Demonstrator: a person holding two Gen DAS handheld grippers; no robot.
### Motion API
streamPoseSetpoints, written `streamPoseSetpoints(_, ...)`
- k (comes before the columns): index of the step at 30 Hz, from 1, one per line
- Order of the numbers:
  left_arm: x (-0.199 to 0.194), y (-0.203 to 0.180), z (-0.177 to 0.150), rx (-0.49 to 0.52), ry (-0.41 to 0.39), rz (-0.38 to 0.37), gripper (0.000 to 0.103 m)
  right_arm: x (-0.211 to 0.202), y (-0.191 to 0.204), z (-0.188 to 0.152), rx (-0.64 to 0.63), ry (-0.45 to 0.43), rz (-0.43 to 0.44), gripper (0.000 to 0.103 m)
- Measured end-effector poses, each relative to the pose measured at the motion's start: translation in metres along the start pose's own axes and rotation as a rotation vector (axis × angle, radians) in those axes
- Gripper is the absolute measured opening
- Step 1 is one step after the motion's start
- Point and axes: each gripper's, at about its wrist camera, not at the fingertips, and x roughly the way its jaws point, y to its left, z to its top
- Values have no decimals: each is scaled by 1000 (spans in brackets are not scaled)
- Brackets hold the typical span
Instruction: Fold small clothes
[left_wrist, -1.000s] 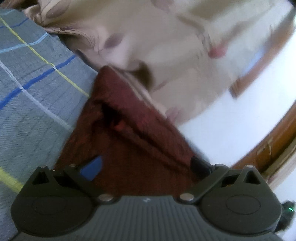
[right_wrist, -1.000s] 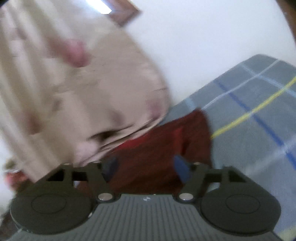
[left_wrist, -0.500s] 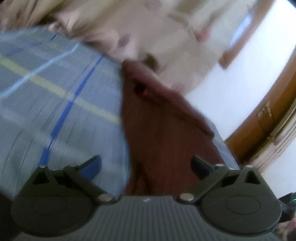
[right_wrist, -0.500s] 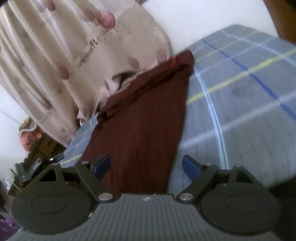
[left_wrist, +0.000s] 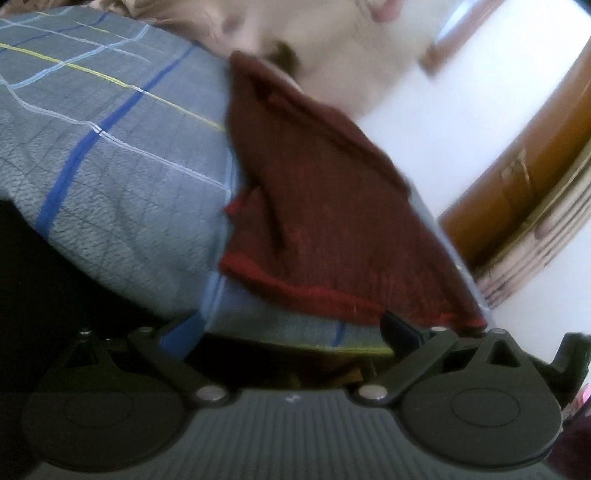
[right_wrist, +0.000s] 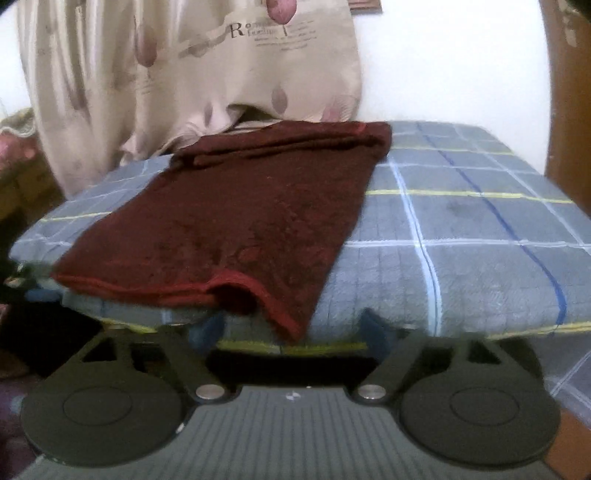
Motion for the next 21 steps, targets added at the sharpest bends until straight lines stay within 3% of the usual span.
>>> streamPoseSetpoints(3, -2, 1, 7, -15, -66, -7, 103, 10, -1, 3, 38, -23, -49, 25)
streamPoseSetpoints(6, -7, 2, 16, -56, -102, 9, 103, 12, 2, 10, 6, -70, -100, 15)
streamPoseSetpoints(7, -10, 3, 17, -60, -110, 5, 103, 4, 9, 13, -60, -113, -131, 12)
streamPoseSetpoints(10, -18, 3, 18, -29, -127, 34, 103, -25, 27, 30, -321, -203, -258, 11)
streamPoseSetpoints(12, -22, 5, 17, -17, -131, 42, 103, -39, 25, 36, -385, -195, -273, 9)
streamPoseSetpoints(14, -24, 9, 16, -28, -150, 56, 103, -38, 22, 32, -423, -130, -269, 9)
streamPoseSetpoints(18, -25, 13, 26, -47, -177, 48, 103, -15, 3, 9, -369, 5, -243, 8)
streamPoseSetpoints(20, -22, 11, 36, -11, -175, 29, 103, -11, -14, 13, -266, 91, -156, 8)
streamPoseSetpoints(21, -18, 7, 42, 16, -172, 21, 103, -19, -23, 16, -198, 67, -106, 18)
